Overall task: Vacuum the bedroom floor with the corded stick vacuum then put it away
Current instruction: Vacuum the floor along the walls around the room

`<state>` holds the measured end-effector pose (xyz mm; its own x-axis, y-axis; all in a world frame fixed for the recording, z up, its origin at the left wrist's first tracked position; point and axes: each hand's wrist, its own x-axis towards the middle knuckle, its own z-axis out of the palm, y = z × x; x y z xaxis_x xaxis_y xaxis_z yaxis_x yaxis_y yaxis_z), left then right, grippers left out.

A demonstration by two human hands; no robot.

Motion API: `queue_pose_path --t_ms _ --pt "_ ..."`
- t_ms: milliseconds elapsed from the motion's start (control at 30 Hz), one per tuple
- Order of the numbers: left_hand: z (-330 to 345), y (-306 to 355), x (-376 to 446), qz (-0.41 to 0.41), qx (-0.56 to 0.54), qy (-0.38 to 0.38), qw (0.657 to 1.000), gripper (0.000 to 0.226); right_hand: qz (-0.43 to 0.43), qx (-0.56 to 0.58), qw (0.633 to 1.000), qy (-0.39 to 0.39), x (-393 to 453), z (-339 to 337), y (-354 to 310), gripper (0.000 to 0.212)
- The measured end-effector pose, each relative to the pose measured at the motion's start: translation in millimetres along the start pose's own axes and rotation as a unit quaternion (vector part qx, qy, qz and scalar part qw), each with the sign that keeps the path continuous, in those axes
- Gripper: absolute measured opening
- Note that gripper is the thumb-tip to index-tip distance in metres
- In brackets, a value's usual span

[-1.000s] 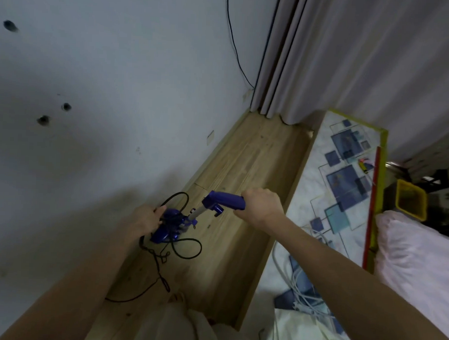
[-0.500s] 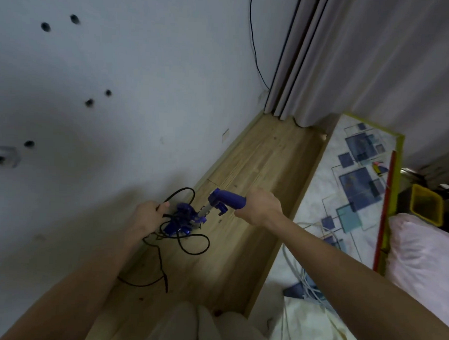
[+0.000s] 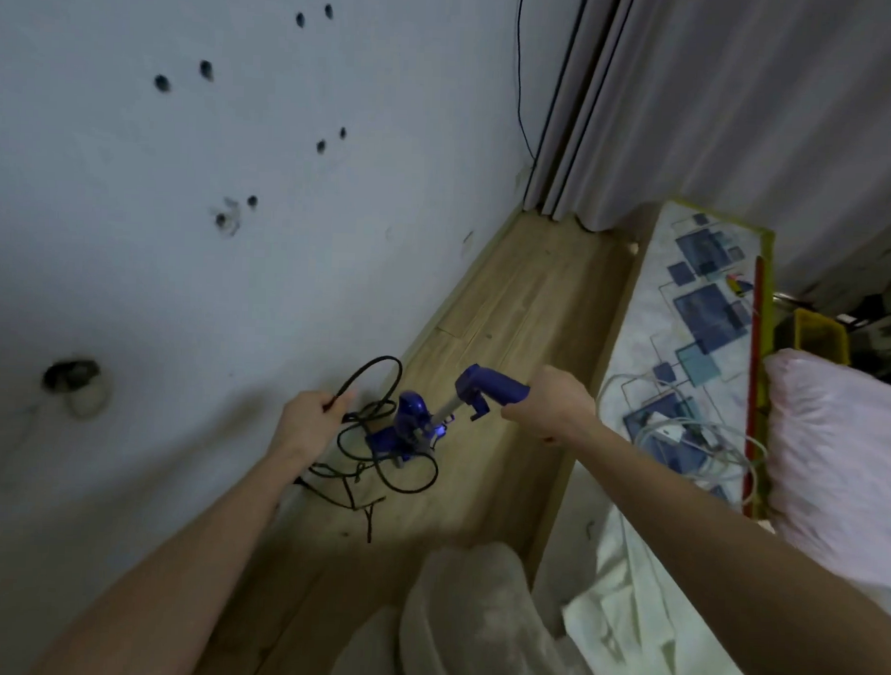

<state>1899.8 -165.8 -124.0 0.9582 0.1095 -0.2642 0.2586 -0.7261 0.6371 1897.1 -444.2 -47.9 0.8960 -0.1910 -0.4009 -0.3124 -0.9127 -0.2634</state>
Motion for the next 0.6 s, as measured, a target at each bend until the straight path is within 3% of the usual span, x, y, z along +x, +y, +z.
queue_pose_path --t_ms 267,600 --pt "-8.4 -21.8 -48.9 0.004 0.040 -0.034 0.999 0.055 -0.035 -0.089 0.995 0.017 -70.7 27.8 -9.5 0.024" --pt "3.7 -5.2 -57.4 -0.010 0.034 -0.019 0.999 0.056 -0.083 -0.125 0.988 0.038 -64.3 42.9 -2.5 0.024"
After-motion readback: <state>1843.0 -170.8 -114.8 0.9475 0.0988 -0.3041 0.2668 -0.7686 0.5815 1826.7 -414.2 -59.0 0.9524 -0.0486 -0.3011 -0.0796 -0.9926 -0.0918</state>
